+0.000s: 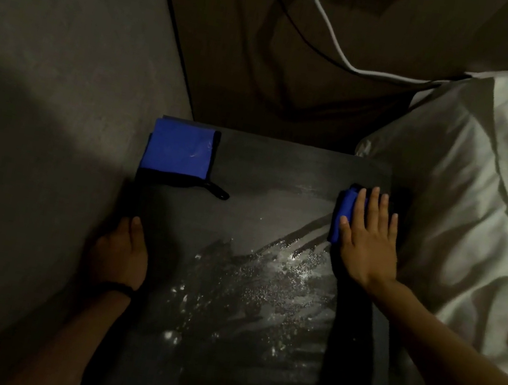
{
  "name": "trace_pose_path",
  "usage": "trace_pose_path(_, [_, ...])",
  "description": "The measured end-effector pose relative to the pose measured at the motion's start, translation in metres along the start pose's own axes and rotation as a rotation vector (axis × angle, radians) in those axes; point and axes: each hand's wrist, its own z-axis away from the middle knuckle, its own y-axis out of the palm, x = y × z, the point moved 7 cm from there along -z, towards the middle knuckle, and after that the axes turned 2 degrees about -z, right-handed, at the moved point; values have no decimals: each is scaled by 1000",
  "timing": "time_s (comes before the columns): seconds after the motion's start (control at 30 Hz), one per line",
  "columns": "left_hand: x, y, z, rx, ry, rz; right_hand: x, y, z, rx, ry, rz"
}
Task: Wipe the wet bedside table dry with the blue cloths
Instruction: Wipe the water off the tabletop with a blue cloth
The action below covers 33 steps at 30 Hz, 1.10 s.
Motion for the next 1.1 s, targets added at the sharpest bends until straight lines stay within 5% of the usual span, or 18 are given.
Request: trace_pose_path(1.1, [4, 10, -7, 12, 7, -2, 140, 24, 6, 12, -167, 49])
